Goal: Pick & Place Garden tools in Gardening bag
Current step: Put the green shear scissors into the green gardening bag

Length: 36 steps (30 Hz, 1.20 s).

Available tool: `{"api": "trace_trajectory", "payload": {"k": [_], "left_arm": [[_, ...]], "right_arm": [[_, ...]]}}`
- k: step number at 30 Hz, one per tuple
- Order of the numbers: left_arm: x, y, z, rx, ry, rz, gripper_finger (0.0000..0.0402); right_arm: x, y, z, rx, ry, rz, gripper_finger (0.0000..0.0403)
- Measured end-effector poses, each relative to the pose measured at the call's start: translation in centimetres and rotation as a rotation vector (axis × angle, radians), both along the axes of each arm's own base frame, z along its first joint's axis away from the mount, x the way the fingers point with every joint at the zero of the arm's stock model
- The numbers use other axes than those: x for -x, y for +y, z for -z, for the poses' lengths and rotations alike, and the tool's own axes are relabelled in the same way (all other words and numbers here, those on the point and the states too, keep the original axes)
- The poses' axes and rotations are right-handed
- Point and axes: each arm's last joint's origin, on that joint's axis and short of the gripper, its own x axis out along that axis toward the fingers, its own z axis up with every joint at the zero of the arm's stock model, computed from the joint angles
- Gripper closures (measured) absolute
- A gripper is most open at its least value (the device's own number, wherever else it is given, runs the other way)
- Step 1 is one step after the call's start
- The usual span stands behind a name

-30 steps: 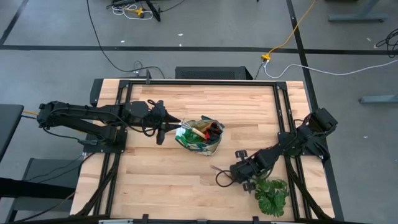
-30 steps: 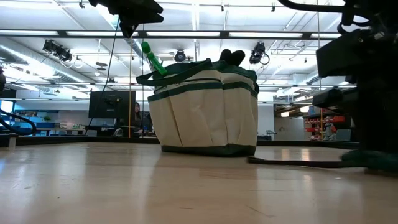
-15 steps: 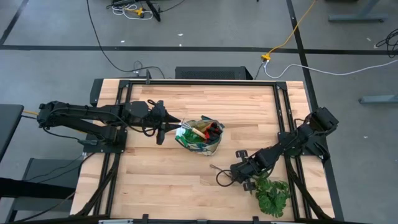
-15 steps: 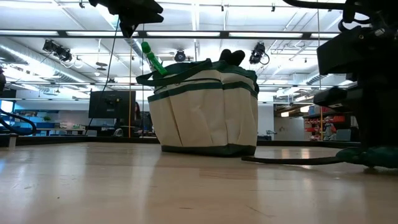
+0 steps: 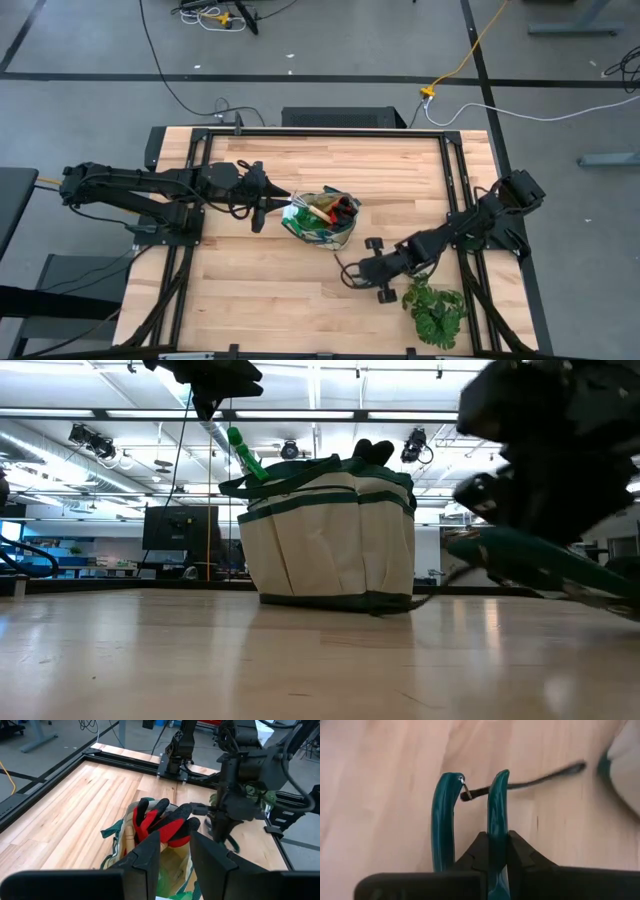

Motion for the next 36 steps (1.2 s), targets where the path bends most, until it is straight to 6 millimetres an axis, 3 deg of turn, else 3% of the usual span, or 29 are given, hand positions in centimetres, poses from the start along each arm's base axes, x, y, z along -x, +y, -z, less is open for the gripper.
{"api": "trace_trajectory", "payload": {"k": [13,23,36], "left_arm": [[0.0,0.0,0.1,0.000,0.010,0.000,0.0290],[0.0,0.0,0.1,0.000,0.011,0.000,0.0290],[0.0,0.0,0.1,-0.002,0.011,0.001,0.0290]], "right_arm": [[-2.5,-0.8,-4.0,-0.054,-0.391,-0.019,0.0381],[-5.5,-4.2,-7.8,-0.124,-0.810,0.040,0.0382],[-6.5,-8.0,-10.3,-0.101,-1.077,0.129,0.0382]]}}
